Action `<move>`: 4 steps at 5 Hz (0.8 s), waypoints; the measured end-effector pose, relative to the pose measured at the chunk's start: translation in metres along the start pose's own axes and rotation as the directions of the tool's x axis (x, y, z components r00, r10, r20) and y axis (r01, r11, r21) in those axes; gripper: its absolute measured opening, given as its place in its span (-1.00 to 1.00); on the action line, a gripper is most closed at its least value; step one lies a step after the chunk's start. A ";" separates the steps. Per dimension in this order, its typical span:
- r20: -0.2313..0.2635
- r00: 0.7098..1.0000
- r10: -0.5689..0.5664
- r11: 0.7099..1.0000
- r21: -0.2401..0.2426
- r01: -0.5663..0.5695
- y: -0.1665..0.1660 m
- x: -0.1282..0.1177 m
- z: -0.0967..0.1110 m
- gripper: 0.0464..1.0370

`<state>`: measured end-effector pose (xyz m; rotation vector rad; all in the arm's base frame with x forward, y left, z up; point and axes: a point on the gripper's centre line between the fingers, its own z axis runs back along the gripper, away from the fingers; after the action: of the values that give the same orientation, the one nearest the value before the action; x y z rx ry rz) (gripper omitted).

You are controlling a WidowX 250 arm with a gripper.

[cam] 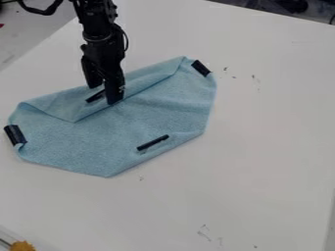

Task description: Unfold the cloth from the center to top left

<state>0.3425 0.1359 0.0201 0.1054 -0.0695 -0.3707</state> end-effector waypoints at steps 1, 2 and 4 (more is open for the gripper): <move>-0.006 1.000 0.001 1.000 0.022 -0.001 -0.003 -0.001 0.005 0.83; 0.000 1.000 0.006 1.000 0.023 -0.006 -0.007 -0.002 0.007 0.54; 0.000 1.000 0.010 1.000 0.017 -0.010 -0.004 -0.007 0.006 0.94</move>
<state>0.3341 0.1343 0.0249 0.1218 -0.0736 -0.3599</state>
